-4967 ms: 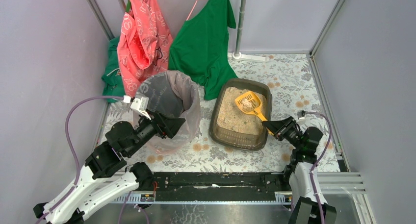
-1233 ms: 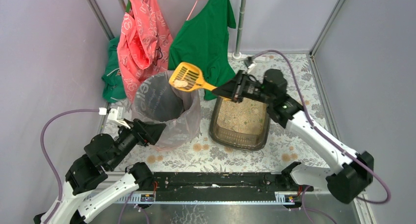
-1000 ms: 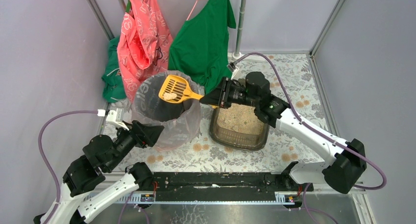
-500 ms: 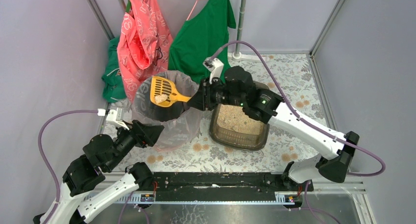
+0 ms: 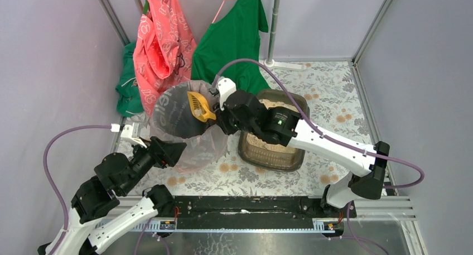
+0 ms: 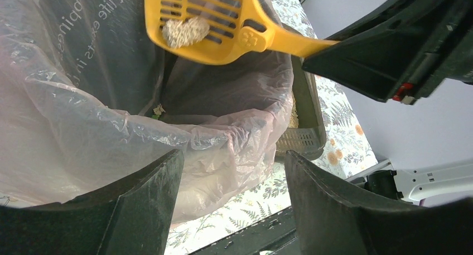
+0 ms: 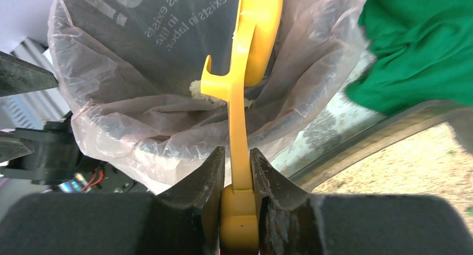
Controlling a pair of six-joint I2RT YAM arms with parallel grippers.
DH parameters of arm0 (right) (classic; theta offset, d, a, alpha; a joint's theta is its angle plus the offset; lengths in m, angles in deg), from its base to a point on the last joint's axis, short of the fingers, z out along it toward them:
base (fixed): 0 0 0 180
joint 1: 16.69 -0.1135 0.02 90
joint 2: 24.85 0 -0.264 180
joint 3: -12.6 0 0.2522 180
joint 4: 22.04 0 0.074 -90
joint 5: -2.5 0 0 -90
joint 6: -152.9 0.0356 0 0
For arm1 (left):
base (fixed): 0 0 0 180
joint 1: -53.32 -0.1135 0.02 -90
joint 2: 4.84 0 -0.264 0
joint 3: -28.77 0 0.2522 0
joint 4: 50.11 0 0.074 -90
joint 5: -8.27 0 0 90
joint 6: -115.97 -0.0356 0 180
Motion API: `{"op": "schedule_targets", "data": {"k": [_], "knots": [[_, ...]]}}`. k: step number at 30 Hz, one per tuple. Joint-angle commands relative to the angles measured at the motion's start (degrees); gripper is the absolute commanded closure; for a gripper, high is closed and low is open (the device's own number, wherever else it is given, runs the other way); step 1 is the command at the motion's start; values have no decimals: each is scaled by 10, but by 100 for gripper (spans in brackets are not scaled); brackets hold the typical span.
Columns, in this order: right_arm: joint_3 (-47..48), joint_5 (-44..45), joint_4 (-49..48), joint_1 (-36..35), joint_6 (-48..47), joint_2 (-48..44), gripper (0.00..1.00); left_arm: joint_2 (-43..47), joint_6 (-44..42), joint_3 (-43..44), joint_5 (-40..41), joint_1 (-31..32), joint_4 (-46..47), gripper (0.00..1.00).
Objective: Clean the litter box
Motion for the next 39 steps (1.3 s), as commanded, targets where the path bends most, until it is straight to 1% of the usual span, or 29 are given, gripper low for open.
{"op": "schedule_targets", "data": {"k": [1,4,8,13,18,21,26,30,33,37,39], "knots": [[55,153,0,-50,-78,0,100,-6,0,6,8,4,5,25],[61,229,-7,-82,-113,12,100,-8,0,4,6,3,8,25],[69,333,-29,-128,-187,37,100,-7,-1,6,6,3,7,25],[80,447,-63,-166,-275,84,100,-4,-2,7,9,3,5,25],[84,450,-79,-170,-277,89,100,1,-2,8,11,4,2,25],[80,423,-88,-169,-251,69,100,1,-2,9,11,3,0,25],[58,265,-92,-145,-149,-15,100,1,-2,10,10,3,0,25],[13,142,-110,-84,-51,-105,100,2,0,9,7,3,0,25],[-43,67,-120,-8,23,-186,100,2,0,9,5,3,0,25],[-127,79,-80,88,86,-288,100,1,2,9,1,3,0,25],[-186,99,-53,132,105,-342,100,0,2,9,-1,4,1,25]]}}
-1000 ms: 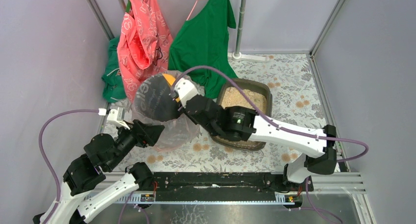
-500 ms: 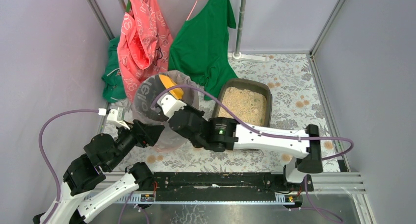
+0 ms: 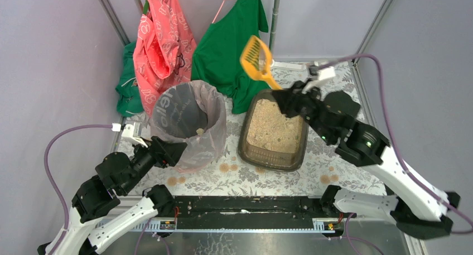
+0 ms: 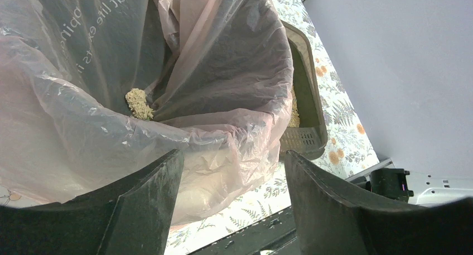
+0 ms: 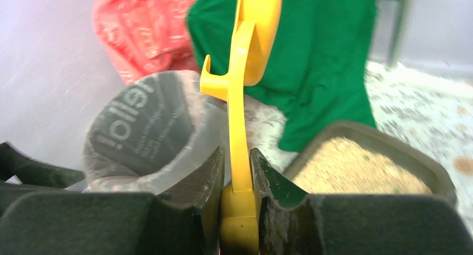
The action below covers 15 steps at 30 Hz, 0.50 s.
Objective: Clean the litter box
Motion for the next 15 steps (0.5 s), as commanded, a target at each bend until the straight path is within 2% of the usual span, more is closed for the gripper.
{"op": "schedule_targets", "data": {"k": [1,5,9,15], "knots": [[-103,1,49,74,93,-83,100,4,1,9,-2,4,2,25],[-194,26,108,120,137,-146,100,-2,-2,8,-9,4,12,25],[-289,-3,105,140,185,-189,100,-7,-2,-1,-23,4,30,25],[-348,-39,103,172,212,-172,100,-12,-2,-7,-39,4,39,25]]}}
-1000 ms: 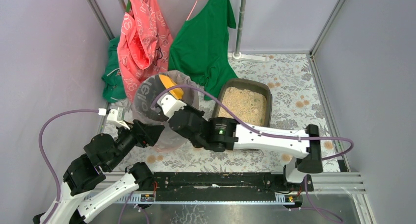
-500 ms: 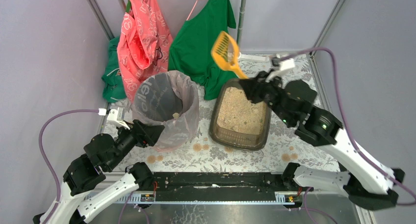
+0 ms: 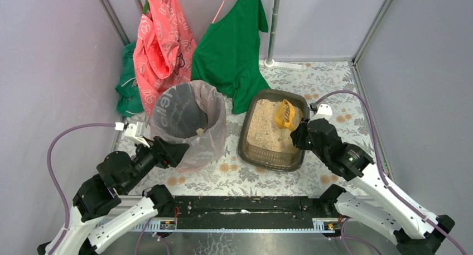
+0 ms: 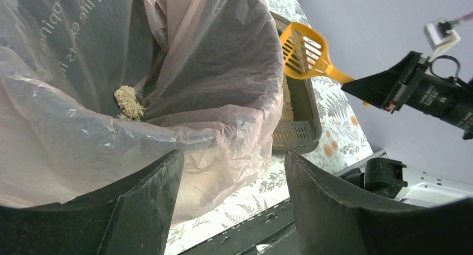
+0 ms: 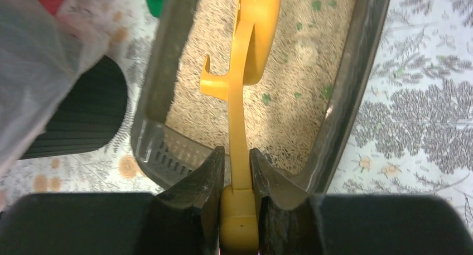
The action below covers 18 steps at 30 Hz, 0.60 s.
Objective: Clean the litter box
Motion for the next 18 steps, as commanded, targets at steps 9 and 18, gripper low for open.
{"op": "schedule_targets", "data": {"k": [9,18], "knots": [[-9,-203,-38,92,45,88,100,3,10,-26,-25,3,39,25],[-42,-286,-100,132,53,140,100,-17,2,-2,-26,3,50,25]]}}
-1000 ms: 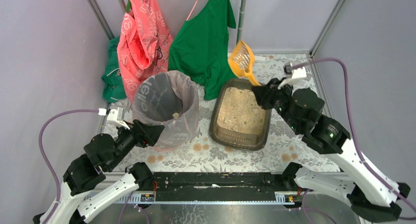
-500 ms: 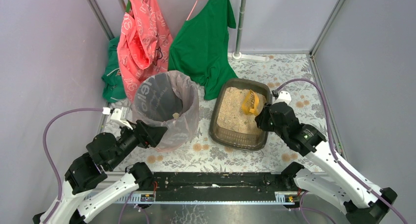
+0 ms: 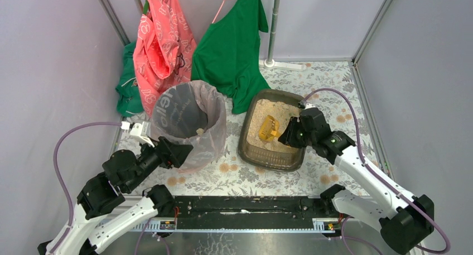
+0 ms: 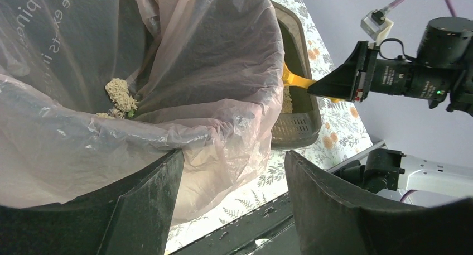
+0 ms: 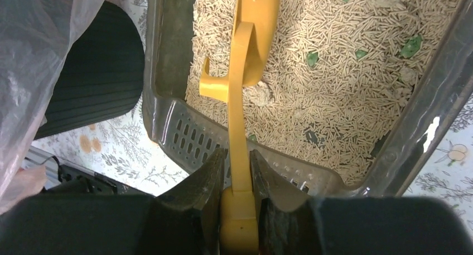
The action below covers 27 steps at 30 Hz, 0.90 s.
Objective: Clean the litter box
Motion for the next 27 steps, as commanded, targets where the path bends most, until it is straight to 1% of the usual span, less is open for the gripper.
{"op": "schedule_targets", "data": {"k": [1,4,7,10,12,17,23,27], "knots": [[-23,-61,-65,38,15,13,100,-16,-5,22,-5,4,40,25],[-42,-81,-84,83,29,19,100,-24,-8,23,-1,3,42,25],[-53,-88,-94,123,45,3,100,-31,-10,28,0,3,43,25],[-51,-78,-86,155,53,-19,100,-34,-11,29,3,3,45,25],[-54,-88,-88,168,48,-13,100,-35,-12,27,5,3,49,25],[-85,-138,-140,183,57,33,100,-41,-13,24,0,4,56,25],[-126,-141,-235,183,96,58,100,-37,-17,34,14,3,37,25],[-152,-154,-320,183,132,87,100,-41,-17,32,16,3,37,25]]}}
